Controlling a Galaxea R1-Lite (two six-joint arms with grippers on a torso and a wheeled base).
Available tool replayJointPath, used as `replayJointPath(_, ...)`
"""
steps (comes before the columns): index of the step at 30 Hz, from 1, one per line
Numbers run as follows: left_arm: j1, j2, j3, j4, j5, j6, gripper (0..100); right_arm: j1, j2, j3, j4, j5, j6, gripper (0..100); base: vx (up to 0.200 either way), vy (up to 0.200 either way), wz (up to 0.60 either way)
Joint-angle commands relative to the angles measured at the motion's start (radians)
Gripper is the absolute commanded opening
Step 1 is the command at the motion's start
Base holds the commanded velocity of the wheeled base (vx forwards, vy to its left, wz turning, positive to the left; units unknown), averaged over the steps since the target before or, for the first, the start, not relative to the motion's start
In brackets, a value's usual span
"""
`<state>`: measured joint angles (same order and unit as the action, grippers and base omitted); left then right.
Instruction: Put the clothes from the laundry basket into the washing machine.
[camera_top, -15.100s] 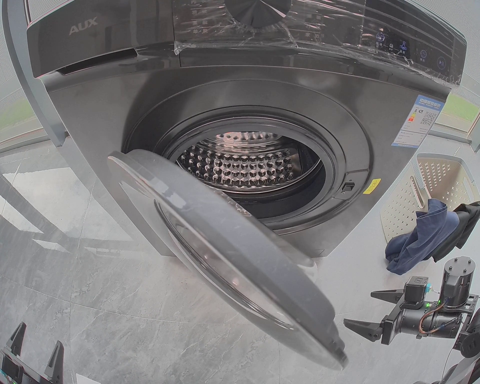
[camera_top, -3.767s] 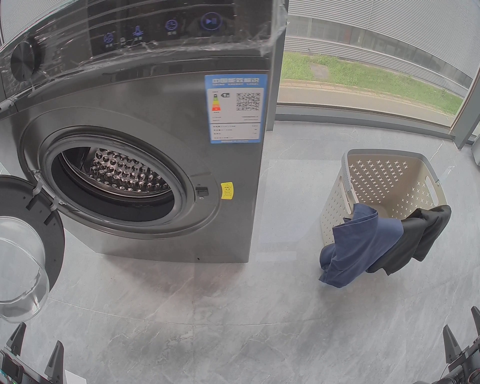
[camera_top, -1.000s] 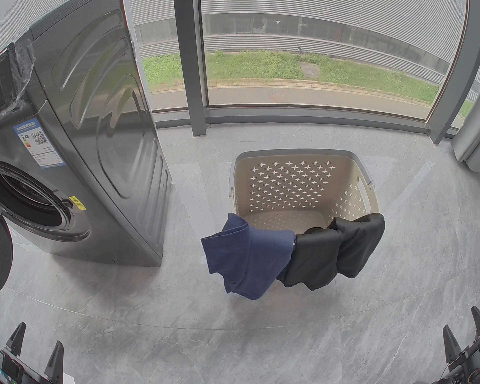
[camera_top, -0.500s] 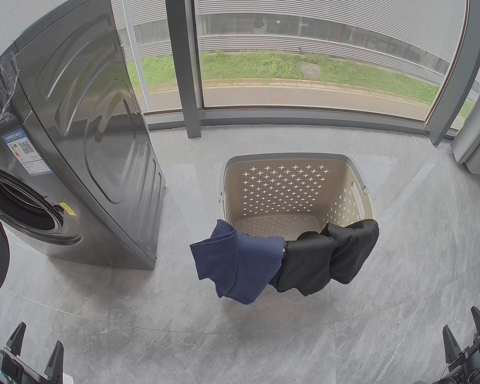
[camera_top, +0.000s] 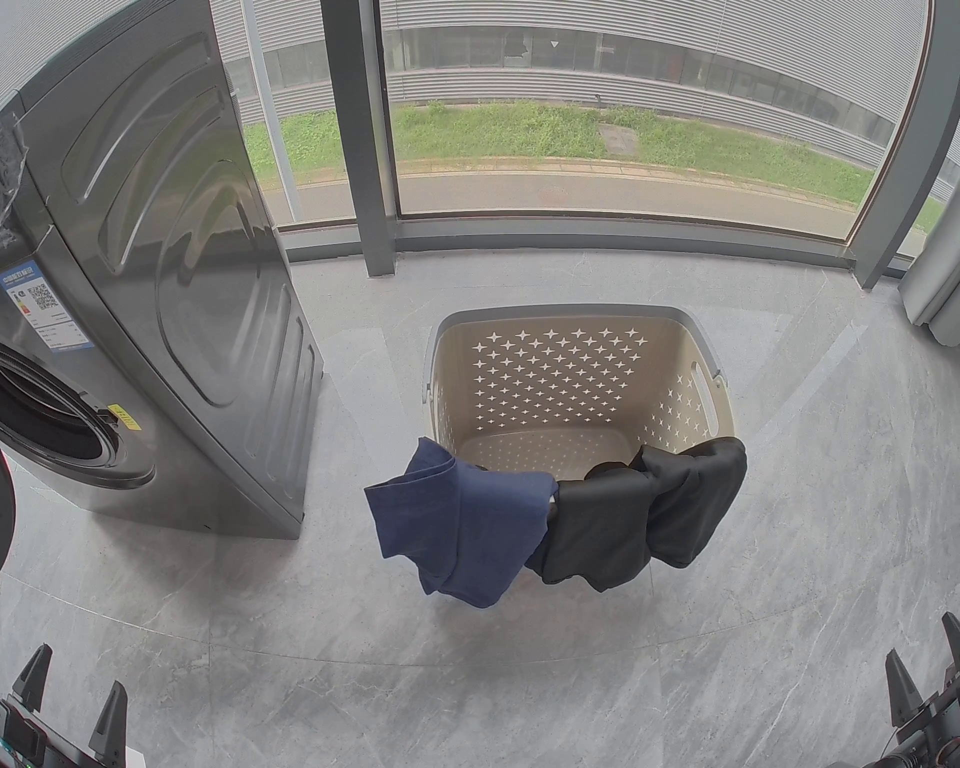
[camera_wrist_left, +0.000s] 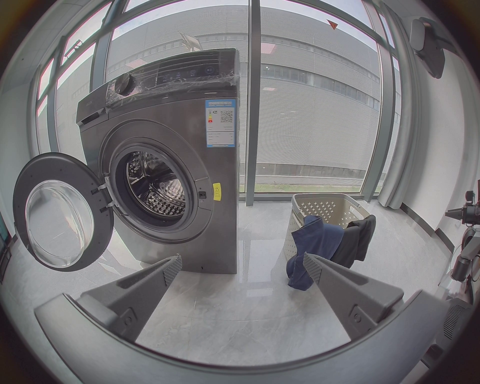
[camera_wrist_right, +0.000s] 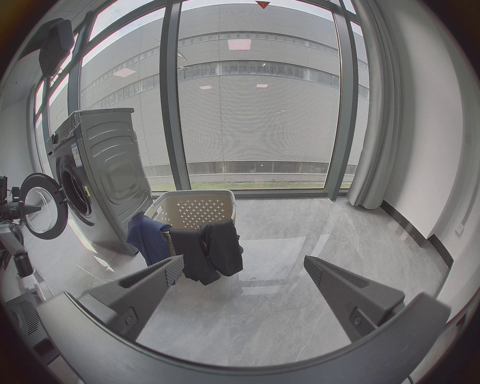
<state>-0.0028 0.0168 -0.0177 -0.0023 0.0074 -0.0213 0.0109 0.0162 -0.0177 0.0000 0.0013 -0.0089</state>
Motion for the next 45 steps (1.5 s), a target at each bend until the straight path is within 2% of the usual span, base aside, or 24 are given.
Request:
replayJointPath(1, 0.000, -0.015, 0.018, 0.001, 0.000, 0.000, 100, 0.000, -0.016, 0.016, 0.000, 0.000, 0.000, 100, 0.000, 0.000, 0.00)
replayJointPath(19, 0.000, -0.015, 0.018, -0.001, 0.000, 0.000, 100, 0.000, -0.016, 0.016, 0.000, 0.000, 0.000, 100, 0.000, 0.000, 0.00)
replayJointPath(34, 0.000, -0.015, 0.018, -0.001, 0.000, -0.002, 100, 0.000, -0.016, 0.016, -0.002, 0.000, 0.000, 100, 0.000, -0.200, 0.00)
replayJointPath(45, 0.000, -0.015, 0.018, -0.001, 0.000, 0.000, 100, 0.000, -0.016, 0.016, 0.000, 0.000, 0.000, 100, 0.000, 0.000, 0.00)
